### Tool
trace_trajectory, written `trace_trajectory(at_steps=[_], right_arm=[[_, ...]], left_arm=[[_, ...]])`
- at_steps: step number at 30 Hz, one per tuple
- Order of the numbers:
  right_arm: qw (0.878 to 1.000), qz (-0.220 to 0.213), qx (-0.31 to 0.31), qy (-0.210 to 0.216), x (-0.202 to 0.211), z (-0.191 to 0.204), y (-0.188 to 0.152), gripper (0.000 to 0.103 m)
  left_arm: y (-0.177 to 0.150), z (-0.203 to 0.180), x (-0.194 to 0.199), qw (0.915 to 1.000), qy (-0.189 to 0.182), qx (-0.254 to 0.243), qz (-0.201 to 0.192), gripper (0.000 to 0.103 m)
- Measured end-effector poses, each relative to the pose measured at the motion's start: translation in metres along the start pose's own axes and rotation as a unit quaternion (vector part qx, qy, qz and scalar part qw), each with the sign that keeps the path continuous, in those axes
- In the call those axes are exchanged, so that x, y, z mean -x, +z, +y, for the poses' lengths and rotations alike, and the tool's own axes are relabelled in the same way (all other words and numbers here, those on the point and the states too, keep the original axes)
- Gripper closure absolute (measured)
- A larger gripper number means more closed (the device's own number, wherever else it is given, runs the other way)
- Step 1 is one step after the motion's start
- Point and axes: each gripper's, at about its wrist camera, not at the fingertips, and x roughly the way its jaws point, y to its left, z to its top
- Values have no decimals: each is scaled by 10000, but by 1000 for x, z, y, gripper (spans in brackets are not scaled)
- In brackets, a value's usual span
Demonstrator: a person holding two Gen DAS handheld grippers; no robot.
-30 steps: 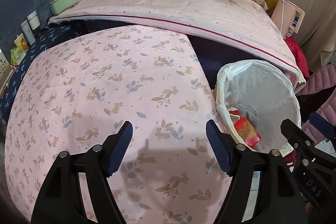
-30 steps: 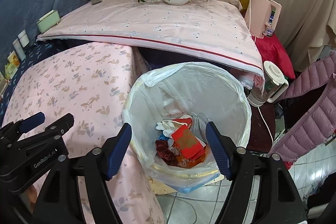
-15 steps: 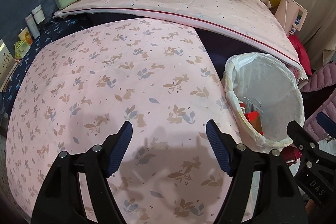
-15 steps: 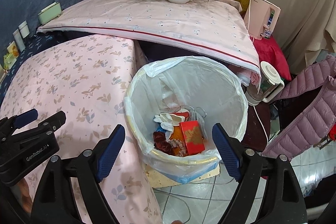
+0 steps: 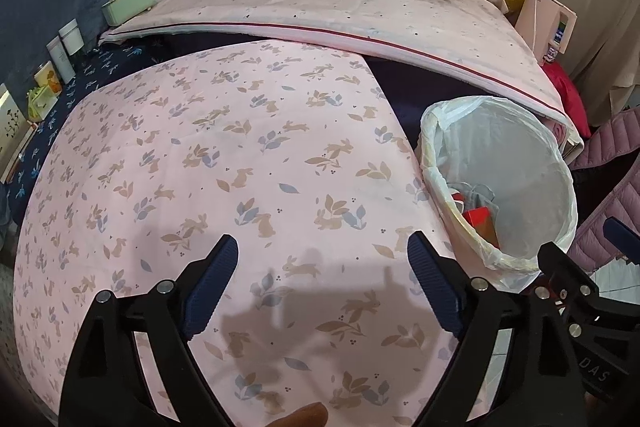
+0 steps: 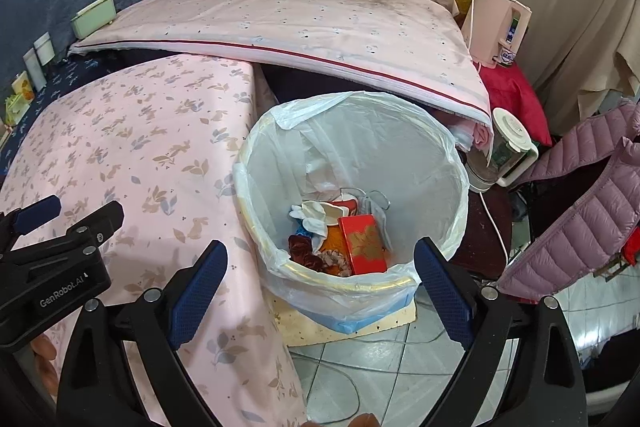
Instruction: Collect trash
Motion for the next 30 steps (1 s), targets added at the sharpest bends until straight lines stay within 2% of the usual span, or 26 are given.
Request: trace_trajectory(at_steps=[2,14,30], right_arm=[[10000,-42,2,-47,3,0,-1,13],[9999,-100,-12,-129,10,-5,-3,12],[9998,-107,6,-166,9,-8,-8,12]], left_arm=[[0,-1,2,10000,44,6,-78,13],[-1,-6,7,9999,41,-22,-133,11],[-5,-14,6,9999,-31,-60,-93,11]])
